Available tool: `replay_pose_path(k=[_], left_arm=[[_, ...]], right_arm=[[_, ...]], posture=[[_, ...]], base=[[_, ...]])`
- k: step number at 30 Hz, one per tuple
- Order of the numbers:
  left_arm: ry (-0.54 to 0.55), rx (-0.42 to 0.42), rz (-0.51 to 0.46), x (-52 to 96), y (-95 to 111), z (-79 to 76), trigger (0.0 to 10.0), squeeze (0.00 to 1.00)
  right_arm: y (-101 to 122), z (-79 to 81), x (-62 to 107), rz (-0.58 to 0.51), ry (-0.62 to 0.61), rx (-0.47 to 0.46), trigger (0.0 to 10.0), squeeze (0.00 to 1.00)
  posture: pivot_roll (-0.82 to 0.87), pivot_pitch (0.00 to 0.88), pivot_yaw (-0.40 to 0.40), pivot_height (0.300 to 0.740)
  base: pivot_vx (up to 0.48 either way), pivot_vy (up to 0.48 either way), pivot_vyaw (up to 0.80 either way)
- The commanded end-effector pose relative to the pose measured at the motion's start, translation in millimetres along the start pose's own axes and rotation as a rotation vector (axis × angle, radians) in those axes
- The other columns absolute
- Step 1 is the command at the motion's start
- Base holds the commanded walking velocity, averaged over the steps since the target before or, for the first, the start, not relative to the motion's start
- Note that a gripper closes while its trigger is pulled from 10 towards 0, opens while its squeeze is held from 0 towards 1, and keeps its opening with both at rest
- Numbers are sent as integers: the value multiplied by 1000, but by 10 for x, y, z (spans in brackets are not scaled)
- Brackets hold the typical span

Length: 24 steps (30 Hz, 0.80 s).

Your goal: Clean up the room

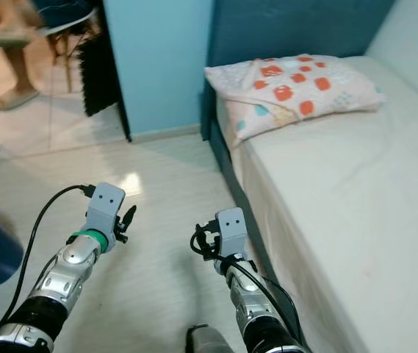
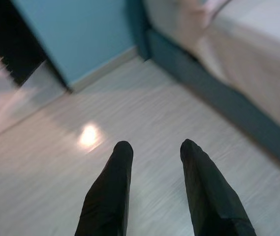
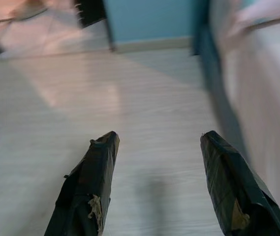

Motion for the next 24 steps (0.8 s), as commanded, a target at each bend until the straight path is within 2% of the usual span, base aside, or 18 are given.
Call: replay_pose_path(k=[1, 12, 15, 17, 18, 22, 24], left_arm=[[-16, -4, 20, 17, -72, -48, 10000, 0], [12, 6, 9, 18, -77, 13, 10000, 0], [38, -6, -99, 37, 112, 59, 10000, 0], [40, -15, -129, 46, 168, 62, 10000, 0], [40, -15, -129, 46, 168, 62, 10000, 0], [9, -71, -265, 98, 430, 16, 10000, 0], [9, -71, -265, 98, 430, 16, 10000, 0]], right_arm=[[-62, 3, 31, 18, -6, -9, 10000, 0], [60, 50, -21, -33, 25, 16, 10000, 0], [263, 115, -102, -103, 58, 17, 10000, 0], [314, 126, -120, -121, 64, 16, 10000, 0], [314, 126, -120, -121, 64, 16, 10000, 0], [571, 193, -154, -223, 98, 20, 10000, 0], [571, 193, -154, -223, 98, 20, 10000, 0]], posture=[[2, 0, 39, 740], [7, 0, 27, 740], [10, 0, 15, 740], [10, 0, 15, 740], [10, 0, 15, 740], [4, 0, 15, 740], [4, 0, 15, 740]], base=[[0, 0, -775], [0, 0, -777], [0, 0, -775], [0, 0, -775], [0, 0, -775], [0, 0, -775], [0, 0, -775]])
Point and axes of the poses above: a point about 5 cm out from each wrist's last joint towards the gripper, its own x axis pointing back from the gripper into the wrist, its own y axis along the axis of the wrist's last joint, z = x × y, the point moved 3 cm from there along -x, pointing out of the wrist towards the gripper, and after that the axes turned 1 degree about -x, right-handed, at the moved point
